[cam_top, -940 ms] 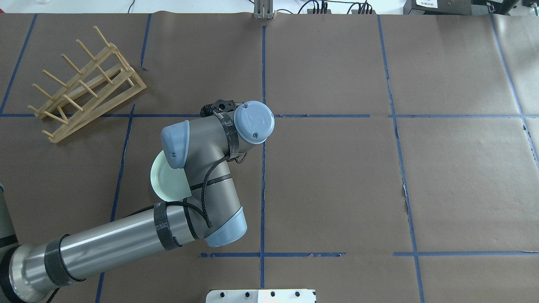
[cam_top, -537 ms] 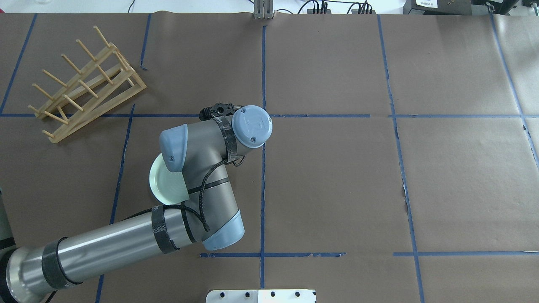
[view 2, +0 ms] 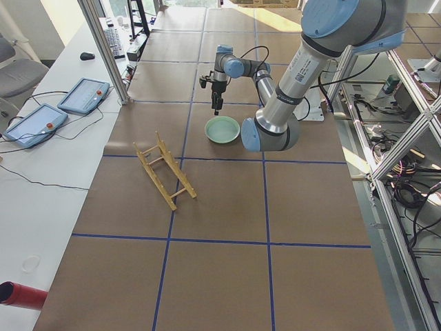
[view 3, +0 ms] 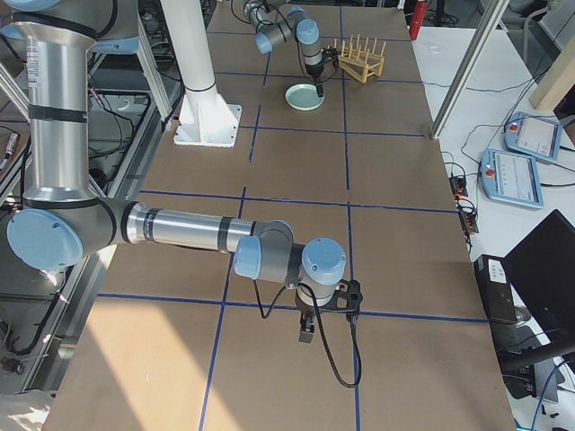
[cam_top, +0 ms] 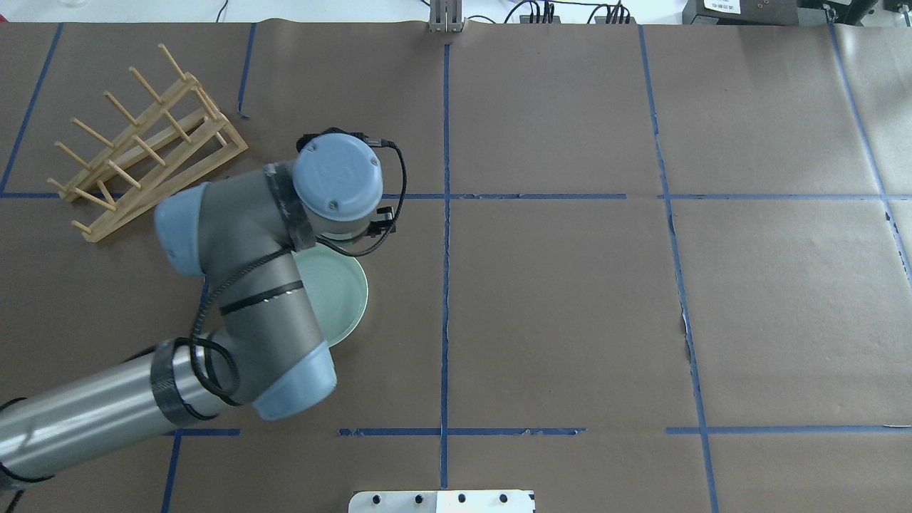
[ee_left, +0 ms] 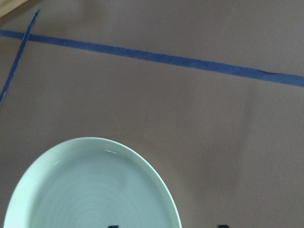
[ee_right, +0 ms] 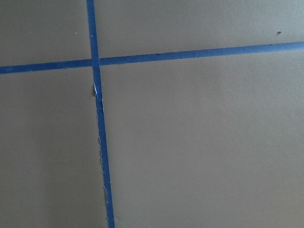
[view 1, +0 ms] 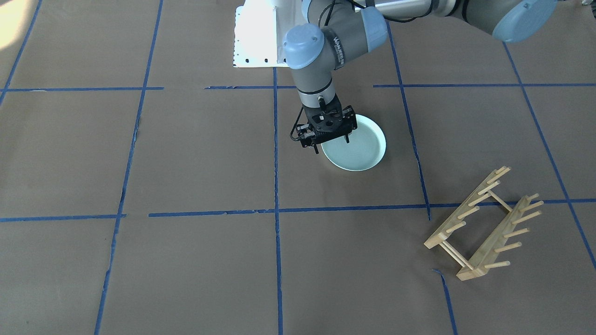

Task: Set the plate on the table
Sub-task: 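Open the left gripper and withdraw the left arm away from the plate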

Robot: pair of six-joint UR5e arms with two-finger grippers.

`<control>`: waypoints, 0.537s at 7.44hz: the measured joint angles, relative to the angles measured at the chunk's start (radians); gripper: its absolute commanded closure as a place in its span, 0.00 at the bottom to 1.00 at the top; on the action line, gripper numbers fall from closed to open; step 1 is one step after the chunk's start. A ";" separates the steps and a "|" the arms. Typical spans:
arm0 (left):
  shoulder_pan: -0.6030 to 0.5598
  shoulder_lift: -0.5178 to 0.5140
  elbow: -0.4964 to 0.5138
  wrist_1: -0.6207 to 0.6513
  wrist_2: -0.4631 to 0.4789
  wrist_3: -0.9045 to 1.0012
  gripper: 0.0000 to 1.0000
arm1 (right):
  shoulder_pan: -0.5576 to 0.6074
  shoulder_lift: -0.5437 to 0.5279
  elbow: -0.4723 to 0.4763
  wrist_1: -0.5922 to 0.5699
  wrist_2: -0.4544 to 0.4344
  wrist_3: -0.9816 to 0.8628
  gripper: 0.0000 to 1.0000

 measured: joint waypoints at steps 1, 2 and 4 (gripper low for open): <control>-0.093 0.074 -0.029 -0.098 -0.087 0.149 0.00 | 0.000 0.000 0.000 0.000 0.000 0.000 0.00; -0.202 0.161 -0.040 -0.201 -0.198 0.318 0.00 | 0.000 0.000 0.000 0.000 0.000 0.000 0.00; -0.454 0.347 -0.044 -0.306 -0.423 0.713 0.00 | 0.000 0.000 0.000 0.000 0.000 0.000 0.00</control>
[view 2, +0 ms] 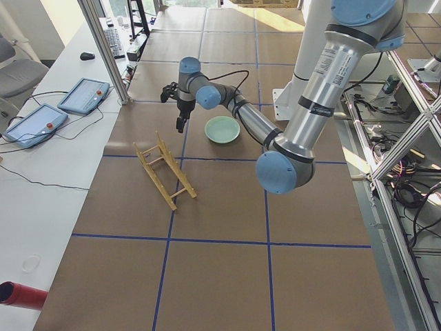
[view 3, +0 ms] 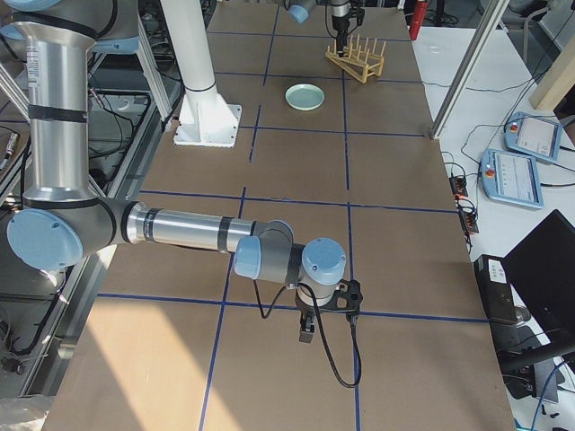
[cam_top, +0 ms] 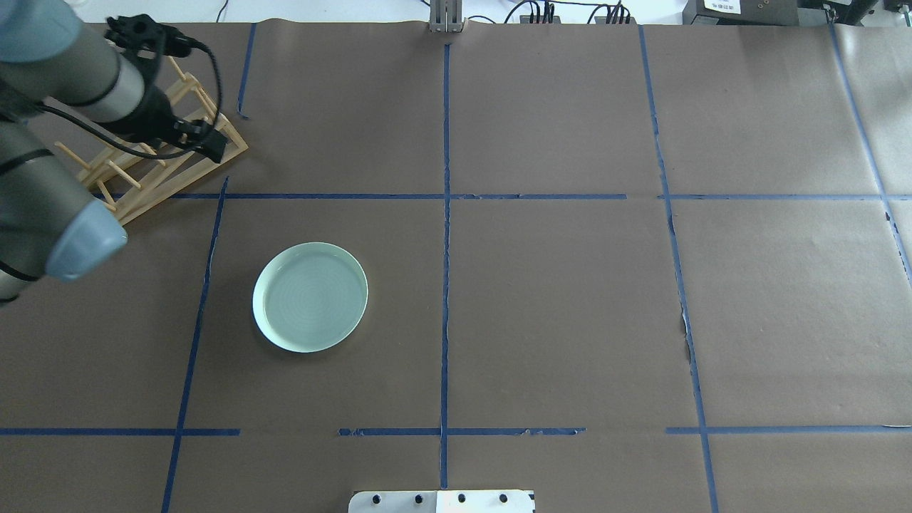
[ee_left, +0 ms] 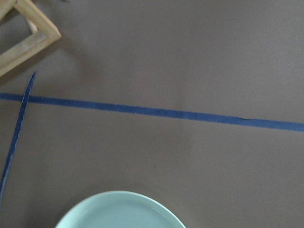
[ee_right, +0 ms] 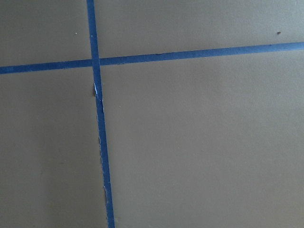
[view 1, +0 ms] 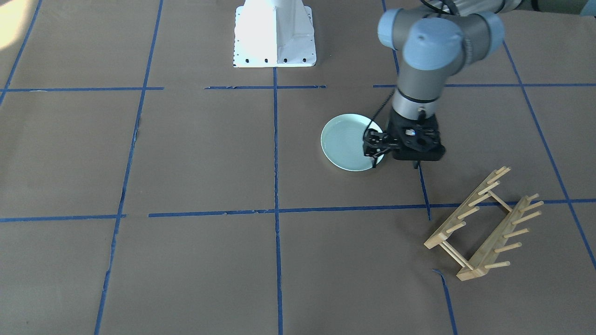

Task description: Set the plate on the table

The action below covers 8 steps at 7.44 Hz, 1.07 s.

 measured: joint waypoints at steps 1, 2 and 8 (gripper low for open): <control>-0.133 0.100 0.006 -0.017 -0.087 0.205 0.00 | 0.000 0.000 0.000 0.000 0.000 0.000 0.00; -0.259 0.193 0.026 -0.026 -0.153 0.387 0.00 | 0.000 0.000 0.000 0.000 0.000 0.000 0.00; -0.527 0.394 0.157 0.068 -0.247 0.669 0.00 | 0.000 0.000 0.000 0.000 0.000 0.000 0.00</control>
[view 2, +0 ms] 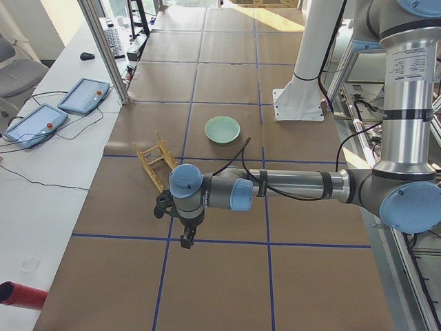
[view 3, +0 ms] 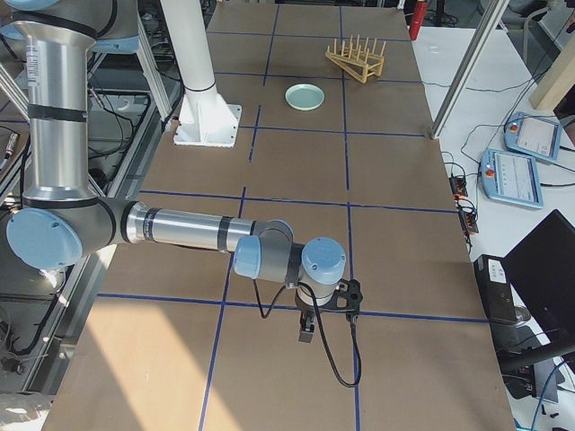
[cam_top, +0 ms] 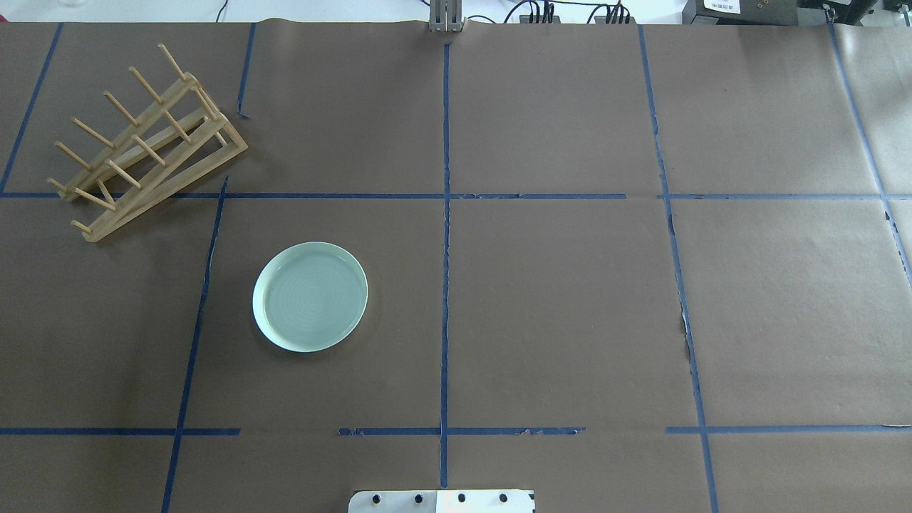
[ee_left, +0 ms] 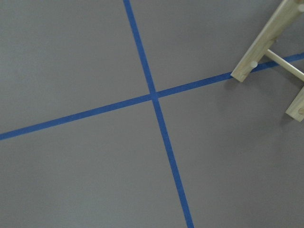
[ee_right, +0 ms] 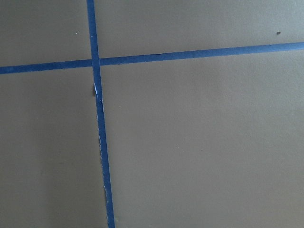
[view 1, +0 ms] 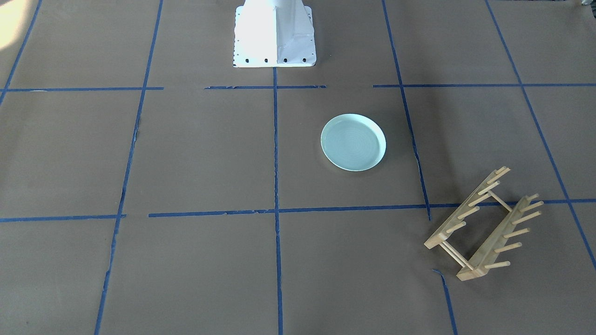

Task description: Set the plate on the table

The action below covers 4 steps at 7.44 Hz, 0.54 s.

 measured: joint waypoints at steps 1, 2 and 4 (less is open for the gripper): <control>-0.025 -0.007 0.003 0.030 -0.014 0.000 0.00 | 0.000 0.000 0.000 0.000 0.000 0.000 0.00; -0.045 -0.009 0.010 0.040 -0.041 -0.002 0.00 | 0.000 0.000 0.000 0.000 0.000 0.000 0.00; -0.063 -0.011 -0.006 0.040 -0.069 -0.005 0.00 | 0.000 0.000 0.000 0.000 0.000 0.000 0.00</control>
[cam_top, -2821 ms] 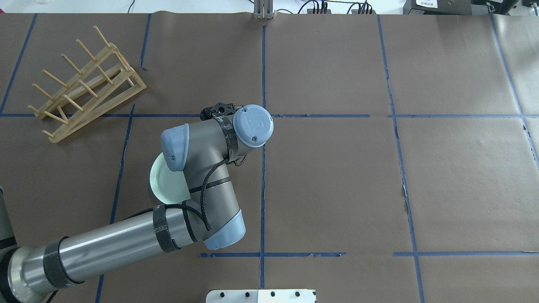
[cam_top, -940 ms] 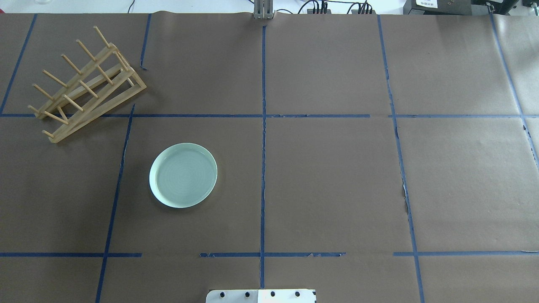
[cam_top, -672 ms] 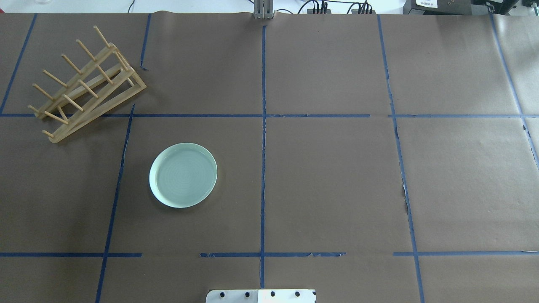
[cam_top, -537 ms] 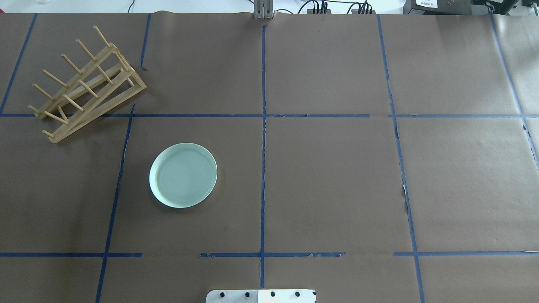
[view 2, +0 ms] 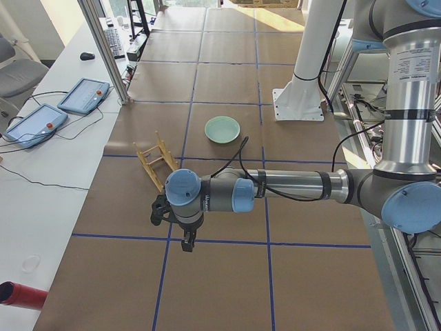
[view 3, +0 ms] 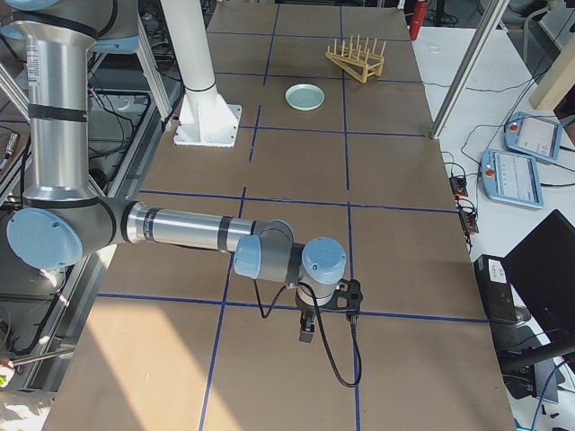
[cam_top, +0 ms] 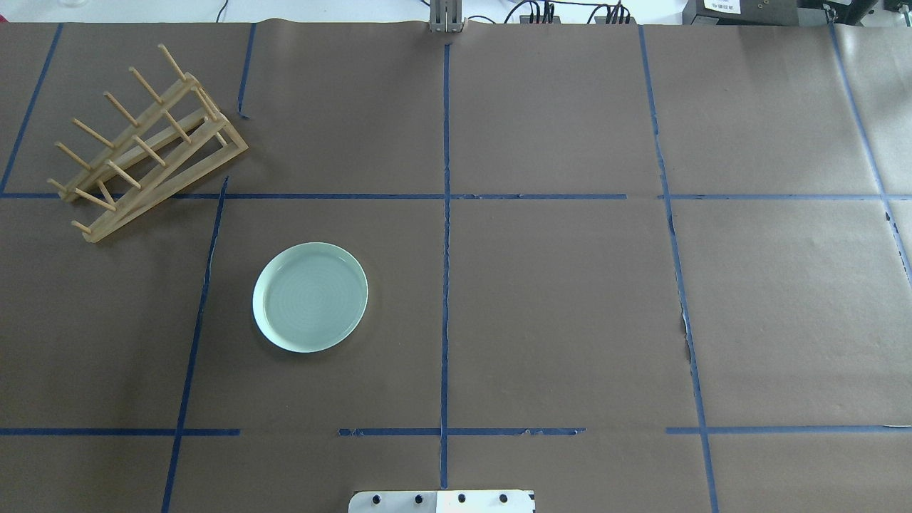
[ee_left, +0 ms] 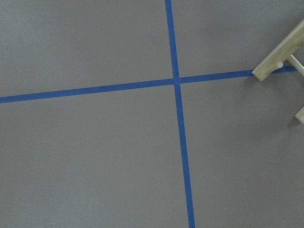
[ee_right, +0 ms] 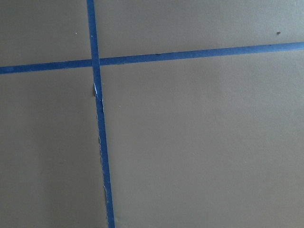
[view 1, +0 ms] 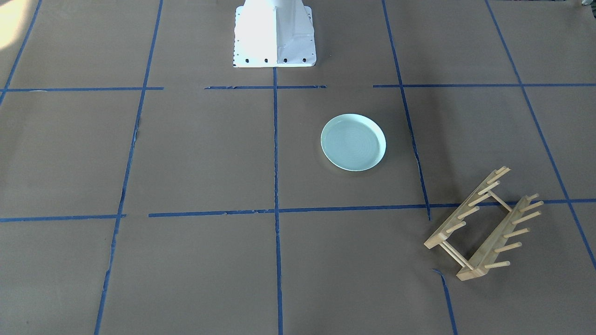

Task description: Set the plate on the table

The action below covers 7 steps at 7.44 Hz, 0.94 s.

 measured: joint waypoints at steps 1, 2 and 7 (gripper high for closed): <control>-0.003 0.004 -0.013 -0.001 -0.004 0.002 0.00 | 0.000 0.000 0.000 0.000 0.000 0.000 0.00; -0.004 0.006 -0.022 -0.001 -0.006 0.003 0.00 | 0.000 0.000 0.000 0.000 0.000 0.000 0.00; -0.004 0.006 -0.036 -0.002 -0.007 0.004 0.00 | 0.000 0.000 0.000 0.000 0.000 0.000 0.00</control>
